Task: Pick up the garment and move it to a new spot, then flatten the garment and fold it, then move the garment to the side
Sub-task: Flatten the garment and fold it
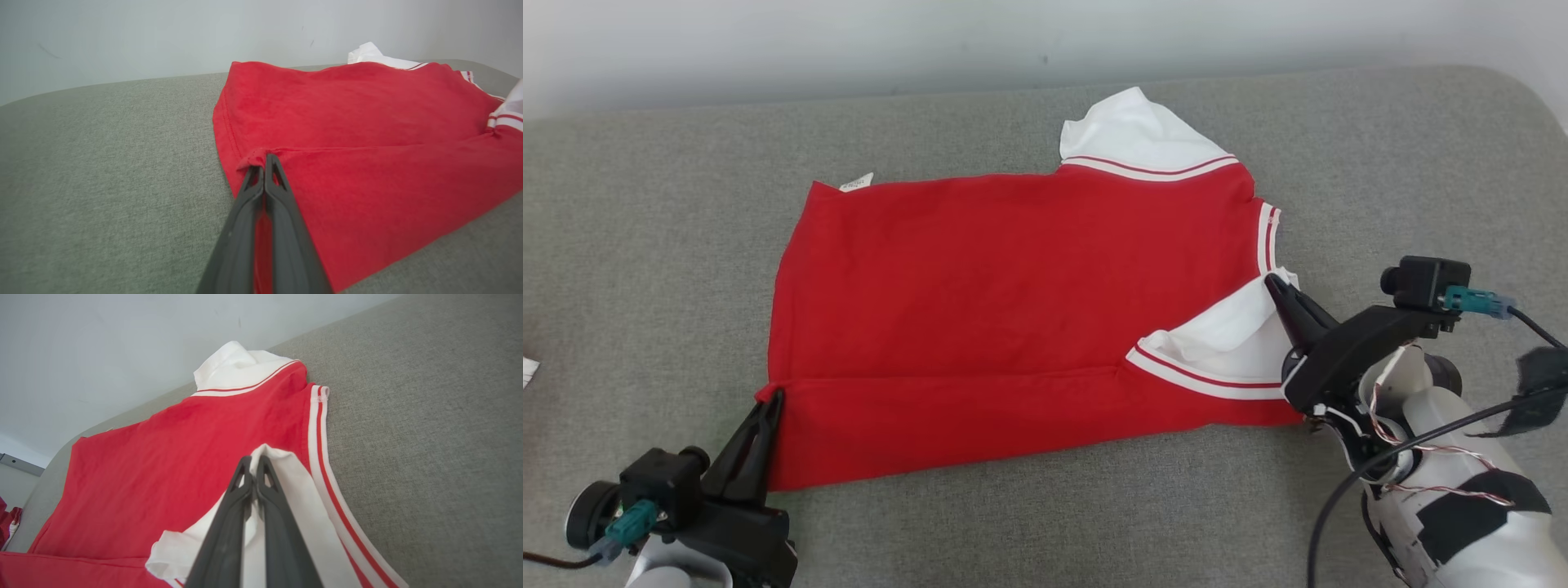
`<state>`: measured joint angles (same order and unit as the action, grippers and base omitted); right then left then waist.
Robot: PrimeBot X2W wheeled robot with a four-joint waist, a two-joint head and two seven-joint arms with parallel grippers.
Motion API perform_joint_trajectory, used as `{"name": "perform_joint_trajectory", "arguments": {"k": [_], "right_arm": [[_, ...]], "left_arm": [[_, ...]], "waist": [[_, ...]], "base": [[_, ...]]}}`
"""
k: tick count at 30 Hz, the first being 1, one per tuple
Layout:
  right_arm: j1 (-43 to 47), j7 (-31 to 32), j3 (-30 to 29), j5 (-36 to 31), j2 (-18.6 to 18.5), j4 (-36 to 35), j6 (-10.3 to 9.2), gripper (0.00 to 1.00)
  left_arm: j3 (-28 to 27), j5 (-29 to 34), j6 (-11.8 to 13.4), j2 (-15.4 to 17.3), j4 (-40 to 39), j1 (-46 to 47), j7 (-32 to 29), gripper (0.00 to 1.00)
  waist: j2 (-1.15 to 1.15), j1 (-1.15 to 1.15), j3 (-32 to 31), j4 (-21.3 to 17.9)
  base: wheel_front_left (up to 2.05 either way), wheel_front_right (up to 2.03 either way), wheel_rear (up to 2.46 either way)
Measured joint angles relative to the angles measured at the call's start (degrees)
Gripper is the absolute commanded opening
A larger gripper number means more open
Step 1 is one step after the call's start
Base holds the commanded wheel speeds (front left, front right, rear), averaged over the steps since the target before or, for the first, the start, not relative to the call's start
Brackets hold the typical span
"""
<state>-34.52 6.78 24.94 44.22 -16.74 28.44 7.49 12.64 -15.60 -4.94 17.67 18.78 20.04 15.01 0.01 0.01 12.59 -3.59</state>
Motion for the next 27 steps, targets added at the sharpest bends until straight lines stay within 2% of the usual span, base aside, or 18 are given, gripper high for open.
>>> {"name": "perform_joint_trajectory", "arguments": {"k": [6,7,8,9,14,21,27], "right_arm": [[-3.5,-3.2,4.2,0.6,0.8,5.0,0.00,0.00],[-3.9,-4.2,4.7,0.6,0.8,5.4,0.00,0.32],[-4.2,-5.3,5.1,0.8,0.7,5.8,0.00,0.60],[-4.6,-6.2,5.7,1.0,0.6,6.2,0.00,1.00],[-5.0,-10.4,7.2,2.2,-0.6,7.9,0.00,1.00],[-2.0,-15.4,8.9,2.1,-3.9,6.9,0.00,1.00],[2.6,-15.0,9.8,2.1,-5.7,3.7,0.00,1.00]], "left_arm": [[0.1,0.6,-0.5,-0.1,3.0,2.2,0.0,0.00],[0.0,0.9,-0.5,-0.2,3.0,2.5,0.0,0.00],[-0.1,1.4,-0.5,-0.4,2.9,2.7,0.0,0.40],[-0.3,1.7,-0.5,-0.5,2.9,2.8,0.0,1.00],[-1.7,2.6,0.1,-1.8,1.9,2.1,0.0,1.00],[-5.4,3.5,1.4,-4.0,-3.7,-3.4,0.0,1.00],[-6.8,3.9,1.4,-5.8,-6.3,-8.5,0.0,1.00]], "waist": [[0.00,0.00,1.0,-0.5],[0.00,0.00,1.1,-0.6],[0.00,0.00,1.2,-0.6],[0.00,0.00,1.2,-0.6],[0.00,0.00,0.7,-0.4],[0.00,-0.01,-0.8,0.3],[0.00,-0.01,-1.8,0.7]], "base": [[0.00,0.00,0.00],[0.00,0.00,0.00],[0.00,0.00,0.00],[0.00,0.00,0.00],[0.00,0.00,0.00],[0.00,0.00,0.00],[0.00,0.00,0.00]]}}
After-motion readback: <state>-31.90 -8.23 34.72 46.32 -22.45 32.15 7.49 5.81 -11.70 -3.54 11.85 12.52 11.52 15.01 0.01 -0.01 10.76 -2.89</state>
